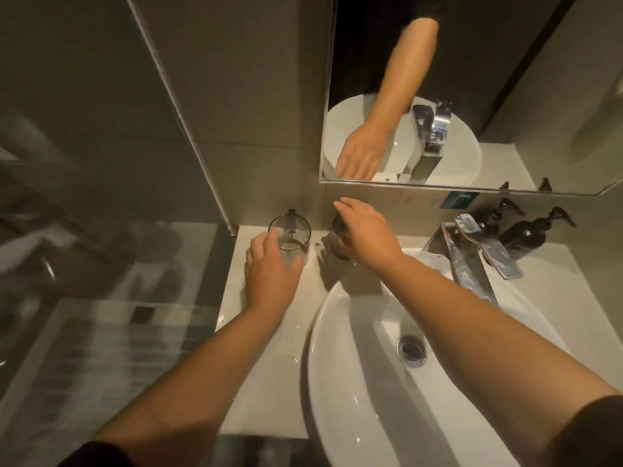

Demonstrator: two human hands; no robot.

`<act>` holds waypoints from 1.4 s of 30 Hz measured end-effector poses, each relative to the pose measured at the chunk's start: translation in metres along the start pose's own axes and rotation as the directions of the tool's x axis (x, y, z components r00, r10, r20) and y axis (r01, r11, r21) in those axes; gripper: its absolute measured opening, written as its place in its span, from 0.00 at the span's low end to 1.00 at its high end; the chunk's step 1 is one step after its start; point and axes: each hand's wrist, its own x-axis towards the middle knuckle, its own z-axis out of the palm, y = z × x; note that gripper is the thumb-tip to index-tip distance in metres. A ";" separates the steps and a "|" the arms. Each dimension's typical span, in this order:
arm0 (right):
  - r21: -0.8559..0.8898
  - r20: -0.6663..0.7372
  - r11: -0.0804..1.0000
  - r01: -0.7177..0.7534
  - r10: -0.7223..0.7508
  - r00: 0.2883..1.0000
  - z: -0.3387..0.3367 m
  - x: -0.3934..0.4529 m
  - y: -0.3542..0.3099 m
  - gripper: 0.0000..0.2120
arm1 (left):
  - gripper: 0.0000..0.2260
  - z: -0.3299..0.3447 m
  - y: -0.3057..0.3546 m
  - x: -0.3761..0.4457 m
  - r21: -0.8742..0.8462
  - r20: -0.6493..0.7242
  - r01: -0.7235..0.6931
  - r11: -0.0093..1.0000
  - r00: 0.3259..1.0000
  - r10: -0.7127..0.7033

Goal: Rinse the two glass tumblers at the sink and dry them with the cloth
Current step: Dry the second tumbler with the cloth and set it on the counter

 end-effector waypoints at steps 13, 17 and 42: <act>-0.212 0.566 0.921 0.325 -0.156 0.809 0.037 0.088 -0.044 0.43 | 0.44 0.004 -0.030 0.056 0.053 0.240 0.067 0.996 0.968 -0.078; -0.241 0.453 0.920 0.309 -0.175 0.874 0.035 0.079 -0.046 0.39 | 0.45 -0.001 -0.034 0.064 -0.042 0.334 0.080 0.996 0.940 -0.062; -0.036 0.333 0.976 -0.216 0.216 0.918 0.043 0.040 -0.052 0.39 | 0.21 -0.009 -0.039 0.053 -0.208 0.256 0.124 0.970 0.964 -0.068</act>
